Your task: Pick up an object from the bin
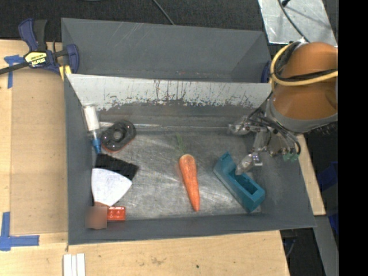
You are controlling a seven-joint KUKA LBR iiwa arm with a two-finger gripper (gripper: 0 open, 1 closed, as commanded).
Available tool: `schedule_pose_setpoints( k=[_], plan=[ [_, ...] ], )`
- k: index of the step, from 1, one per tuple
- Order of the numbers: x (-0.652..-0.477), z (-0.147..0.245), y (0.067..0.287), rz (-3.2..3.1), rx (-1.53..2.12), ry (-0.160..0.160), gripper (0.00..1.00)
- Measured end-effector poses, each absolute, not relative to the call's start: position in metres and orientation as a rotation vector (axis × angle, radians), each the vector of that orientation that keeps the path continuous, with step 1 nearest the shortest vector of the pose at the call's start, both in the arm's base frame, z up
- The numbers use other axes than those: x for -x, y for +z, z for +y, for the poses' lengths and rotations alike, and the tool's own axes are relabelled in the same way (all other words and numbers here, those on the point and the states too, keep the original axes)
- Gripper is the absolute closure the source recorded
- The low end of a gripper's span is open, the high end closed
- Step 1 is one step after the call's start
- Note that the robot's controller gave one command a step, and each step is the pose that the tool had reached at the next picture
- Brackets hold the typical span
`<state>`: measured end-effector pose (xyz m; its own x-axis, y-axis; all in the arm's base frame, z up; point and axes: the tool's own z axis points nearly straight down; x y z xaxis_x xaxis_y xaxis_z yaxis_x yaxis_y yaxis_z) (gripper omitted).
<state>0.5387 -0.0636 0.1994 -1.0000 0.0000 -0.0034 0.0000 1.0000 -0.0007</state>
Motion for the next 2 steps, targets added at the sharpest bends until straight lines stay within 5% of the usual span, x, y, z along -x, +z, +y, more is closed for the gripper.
schedule_pose_setpoints(
  k=[2],
  plan=[
    [-0.522,-0.105,0.136,3.115,-0.424,0.0,0.0]
  ],
)
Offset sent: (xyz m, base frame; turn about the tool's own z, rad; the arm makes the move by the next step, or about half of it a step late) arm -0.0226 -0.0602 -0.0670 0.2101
